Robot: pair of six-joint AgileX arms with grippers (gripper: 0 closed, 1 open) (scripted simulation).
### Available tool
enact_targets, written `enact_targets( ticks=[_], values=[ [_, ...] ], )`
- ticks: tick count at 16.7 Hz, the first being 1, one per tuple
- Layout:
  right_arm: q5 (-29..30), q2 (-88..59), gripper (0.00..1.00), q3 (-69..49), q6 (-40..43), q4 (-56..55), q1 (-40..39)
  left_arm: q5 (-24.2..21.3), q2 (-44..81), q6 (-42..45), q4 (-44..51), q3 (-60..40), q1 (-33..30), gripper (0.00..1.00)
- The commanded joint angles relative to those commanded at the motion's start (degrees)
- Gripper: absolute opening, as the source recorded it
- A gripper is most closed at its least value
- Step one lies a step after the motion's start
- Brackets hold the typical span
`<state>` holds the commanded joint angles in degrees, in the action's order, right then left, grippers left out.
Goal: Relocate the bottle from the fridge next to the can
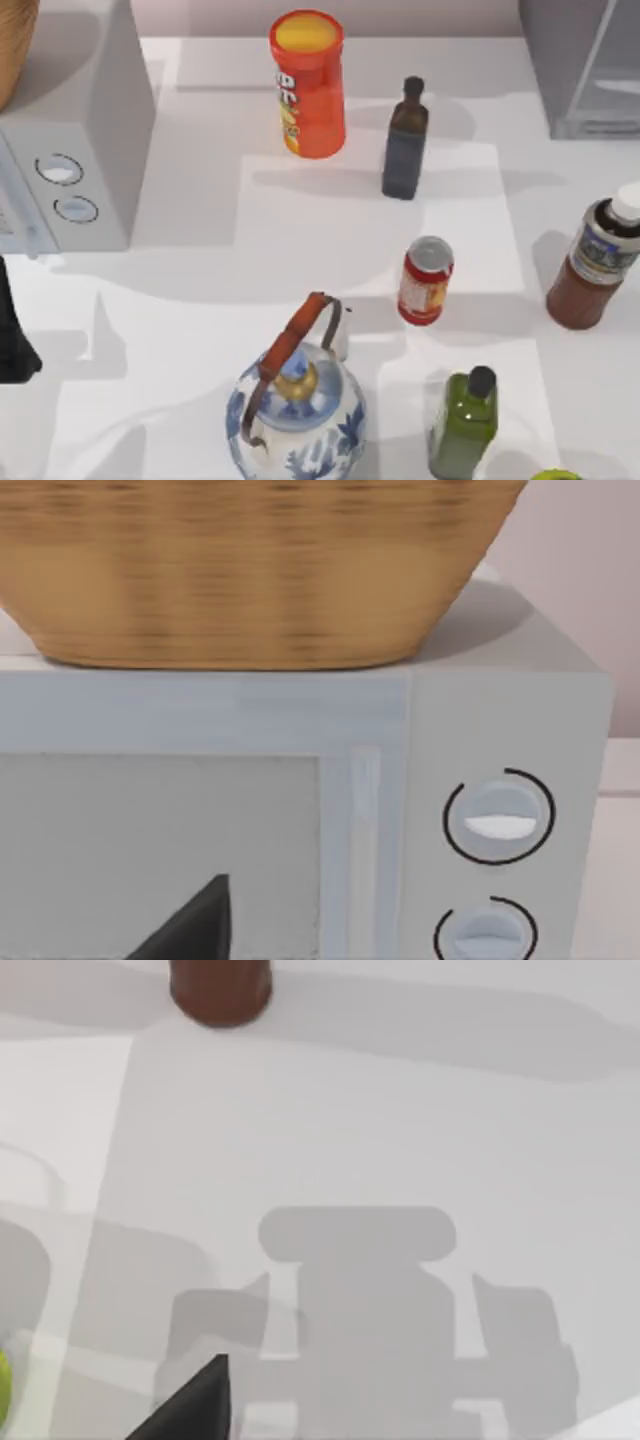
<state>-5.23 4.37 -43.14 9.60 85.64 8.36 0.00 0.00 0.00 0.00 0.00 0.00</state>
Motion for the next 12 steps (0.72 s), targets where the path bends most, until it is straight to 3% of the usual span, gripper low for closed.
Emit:
enact_targets(
  ticks=[4, 12],
  values=[
    [-9.2, -18.0, 1.0, -7.6, 18.1, 2.8, 17.3, 0.0, 0.0, 0.0, 0.0, 0.0, 0.0, 1.0],
    [-31.4, -70.4, 1.0, -23.0, 69.3, 4.3, 61.7, 0.0, 0.0, 0.0, 0.0, 0.0, 0.0, 1.0]
  ],
)
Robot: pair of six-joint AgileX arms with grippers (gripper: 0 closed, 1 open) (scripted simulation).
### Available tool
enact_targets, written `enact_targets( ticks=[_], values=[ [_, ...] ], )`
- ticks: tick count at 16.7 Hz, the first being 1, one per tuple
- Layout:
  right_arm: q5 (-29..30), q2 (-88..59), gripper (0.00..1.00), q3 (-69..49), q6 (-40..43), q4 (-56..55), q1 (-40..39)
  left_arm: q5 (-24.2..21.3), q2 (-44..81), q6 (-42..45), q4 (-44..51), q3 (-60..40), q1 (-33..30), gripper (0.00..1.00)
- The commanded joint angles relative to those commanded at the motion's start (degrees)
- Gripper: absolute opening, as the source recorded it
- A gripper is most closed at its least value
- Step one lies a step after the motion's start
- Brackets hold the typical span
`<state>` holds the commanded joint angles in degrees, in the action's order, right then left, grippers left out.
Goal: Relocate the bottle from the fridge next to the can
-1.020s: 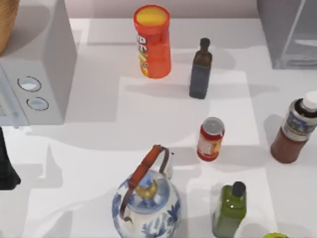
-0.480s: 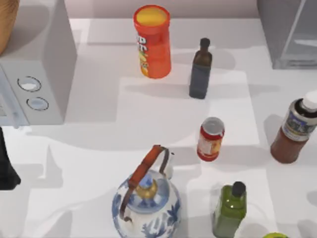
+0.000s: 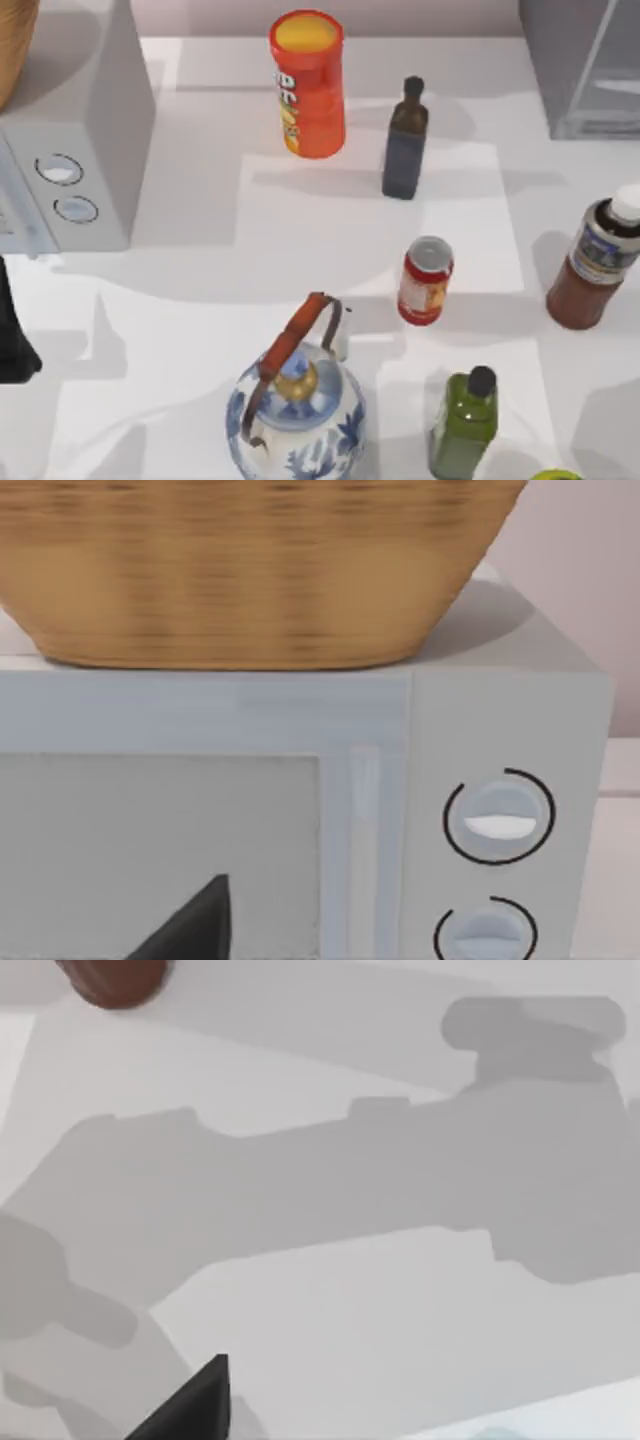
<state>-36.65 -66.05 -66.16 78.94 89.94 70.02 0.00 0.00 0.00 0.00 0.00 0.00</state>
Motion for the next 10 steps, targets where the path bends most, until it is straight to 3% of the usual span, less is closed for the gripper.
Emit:
enact_targets(
  ticks=[5, 10],
  values=[
    [-11.5, -25.7, 1.0, -6.7, 25.2, -3.0, 22.5, 0.0, 0.0, 0.0, 0.0, 0.0, 0.0, 1.0],
    [-17.7, -37.2, 1.0, -9.7, 36.5, -5.7, 33.3, 0.0, 0.0, 0.0, 0.0, 0.0, 0.0, 1.0]
  ],
)
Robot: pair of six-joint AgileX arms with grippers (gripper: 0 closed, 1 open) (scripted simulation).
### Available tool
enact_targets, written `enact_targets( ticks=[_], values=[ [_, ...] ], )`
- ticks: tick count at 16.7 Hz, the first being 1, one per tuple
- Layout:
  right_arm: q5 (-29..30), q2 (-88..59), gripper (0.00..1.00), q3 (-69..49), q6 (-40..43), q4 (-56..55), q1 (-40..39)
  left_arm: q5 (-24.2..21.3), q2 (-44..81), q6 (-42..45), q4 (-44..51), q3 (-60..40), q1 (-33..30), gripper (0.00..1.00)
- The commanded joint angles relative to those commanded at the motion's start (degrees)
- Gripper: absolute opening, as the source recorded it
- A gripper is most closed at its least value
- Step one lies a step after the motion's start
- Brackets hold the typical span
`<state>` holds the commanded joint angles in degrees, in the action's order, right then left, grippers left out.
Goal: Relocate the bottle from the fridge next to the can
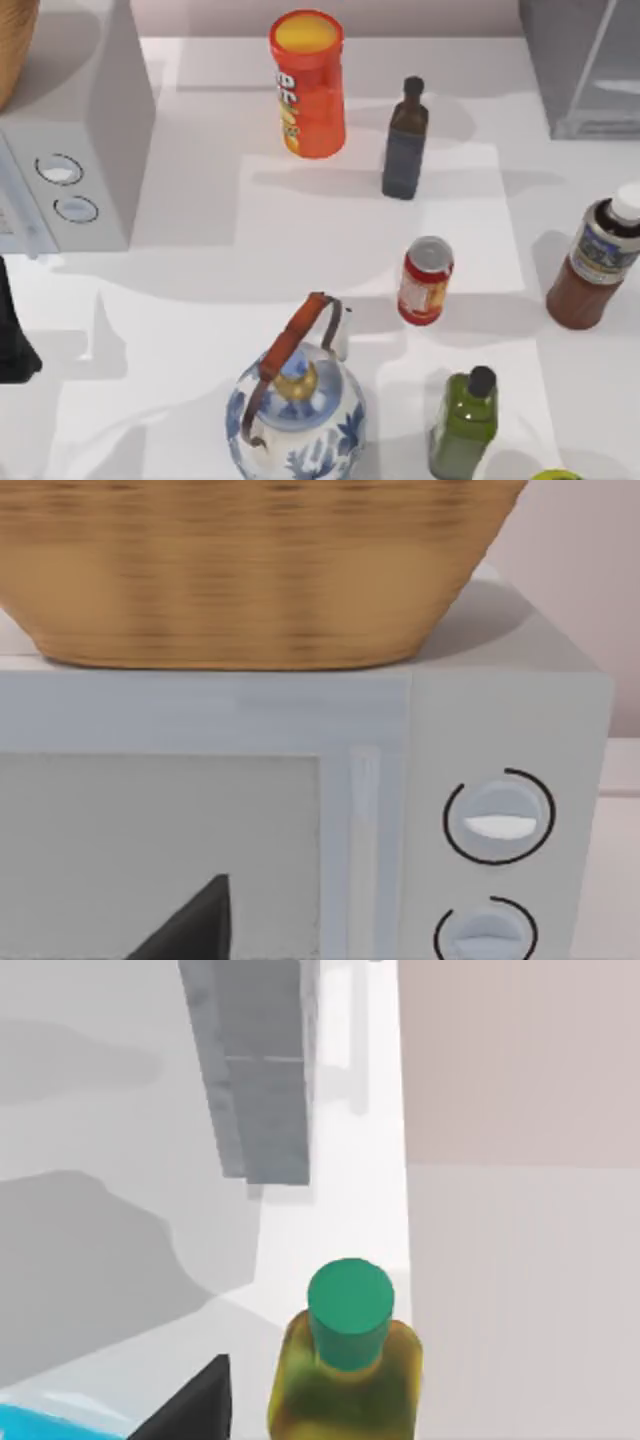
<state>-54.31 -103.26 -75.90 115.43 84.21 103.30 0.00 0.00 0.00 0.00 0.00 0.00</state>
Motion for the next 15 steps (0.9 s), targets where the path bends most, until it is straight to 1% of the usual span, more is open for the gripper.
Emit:
enact_targets(
  ticks=[6, 8, 11, 13, 15],
  values=[
    [-0.3, -0.3, 1.0, 0.1, 0.3, -0.2, 0.2, 0.0, 0.0, 0.0, 0.0, 0.0, 0.0, 1.0],
    [-1.8, 0.0, 1.0, -0.1, -1.6, -1.8, -1.3, 0.0, 0.0, 0.0, 0.0, 0.0, 0.0, 1.0],
    [-5.5, 0.7, 1.0, -0.1, -9.0, -7.9, -6.8, 0.0, 0.0, 0.0, 0.0, 0.0, 0.0, 1.0],
    [-7.3, 0.8, 1.0, 0.1, -16.9, -14.4, -12.1, 0.0, 0.0, 0.0, 0.0, 0.0, 0.0, 1.0],
    [-7.9, 0.5, 1.0, 0.4, -27.1, -22.4, -18.4, 0.0, 0.0, 0.0, 0.0, 0.0, 0.0, 1.0]
  ],
)
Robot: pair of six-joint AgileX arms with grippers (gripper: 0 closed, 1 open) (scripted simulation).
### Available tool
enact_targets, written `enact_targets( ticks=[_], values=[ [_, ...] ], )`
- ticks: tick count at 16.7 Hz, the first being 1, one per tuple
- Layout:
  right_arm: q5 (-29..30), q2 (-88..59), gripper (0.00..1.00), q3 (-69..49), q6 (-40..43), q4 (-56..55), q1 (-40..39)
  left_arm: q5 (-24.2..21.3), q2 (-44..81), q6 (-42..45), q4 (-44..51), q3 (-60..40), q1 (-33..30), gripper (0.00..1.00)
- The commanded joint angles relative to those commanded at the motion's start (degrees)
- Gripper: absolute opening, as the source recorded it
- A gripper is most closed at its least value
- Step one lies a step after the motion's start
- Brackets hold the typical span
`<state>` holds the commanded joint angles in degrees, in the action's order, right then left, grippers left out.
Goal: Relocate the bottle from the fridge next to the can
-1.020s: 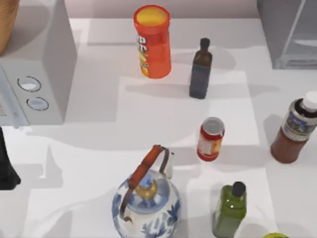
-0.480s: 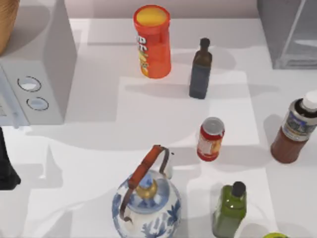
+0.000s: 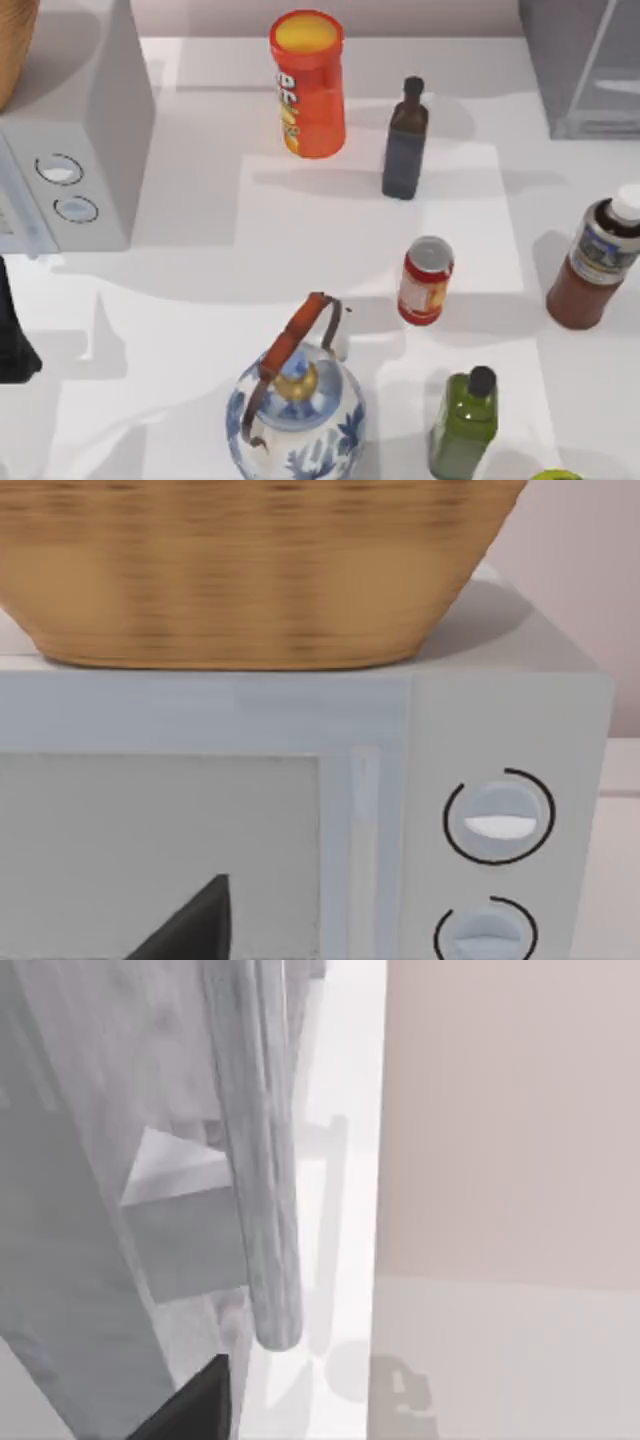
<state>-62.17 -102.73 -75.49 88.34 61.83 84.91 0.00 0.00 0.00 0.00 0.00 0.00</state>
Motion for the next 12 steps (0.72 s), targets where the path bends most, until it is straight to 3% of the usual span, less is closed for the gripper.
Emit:
enact_targets(
  ticks=[3, 7, 12],
  values=[
    [1.9, -0.6, 1.0, 0.6, -17.6, -13.3, -9.8, 0.0, 0.0, 0.0, 0.0, 0.0, 0.0, 1.0],
    [8.8, -1.4, 1.0, 1.2, -38.3, -30.7, -21.8, 0.0, 0.0, 0.0, 0.0, 0.0, 0.0, 1.0],
    [18.1, -1.9, 1.0, 1.4, -51.7, -44.1, -30.8, 0.0, 0.0, 0.0, 0.0, 0.0, 0.0, 1.0]
  ],
)
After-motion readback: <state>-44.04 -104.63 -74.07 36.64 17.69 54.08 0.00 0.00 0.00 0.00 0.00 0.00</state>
